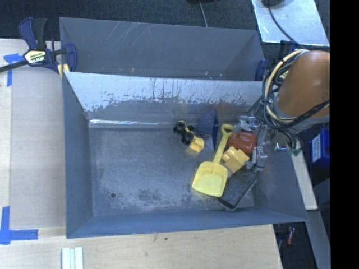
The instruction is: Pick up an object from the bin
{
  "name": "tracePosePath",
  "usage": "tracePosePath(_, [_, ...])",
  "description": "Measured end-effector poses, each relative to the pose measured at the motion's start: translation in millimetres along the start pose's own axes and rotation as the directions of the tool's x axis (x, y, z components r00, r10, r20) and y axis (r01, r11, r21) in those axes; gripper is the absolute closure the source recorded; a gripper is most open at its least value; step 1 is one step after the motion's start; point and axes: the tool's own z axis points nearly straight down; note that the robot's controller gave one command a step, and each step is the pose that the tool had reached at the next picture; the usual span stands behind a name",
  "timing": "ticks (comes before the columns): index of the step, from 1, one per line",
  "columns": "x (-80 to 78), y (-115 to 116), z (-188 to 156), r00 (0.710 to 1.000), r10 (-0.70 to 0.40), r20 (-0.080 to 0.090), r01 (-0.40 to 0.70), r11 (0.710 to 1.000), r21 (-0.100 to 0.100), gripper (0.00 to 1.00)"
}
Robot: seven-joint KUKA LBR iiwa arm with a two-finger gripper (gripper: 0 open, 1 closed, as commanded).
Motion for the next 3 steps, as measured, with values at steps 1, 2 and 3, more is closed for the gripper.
tracePosePath(1, [-24.8,-12.7,-52.3,0.994,-0.109,0.003,0.109,0.994,0.001,0.00])
tracePosePath(2, [-17.0,-0.4,34.0,0.991,-0.137,0.001,0.137,0.991,0.001,0.00])
tracePosePath(3, [-47.9,42.0,11.3,0.993,-0.116,0.020,0.116,0.993,0.006,0.00])
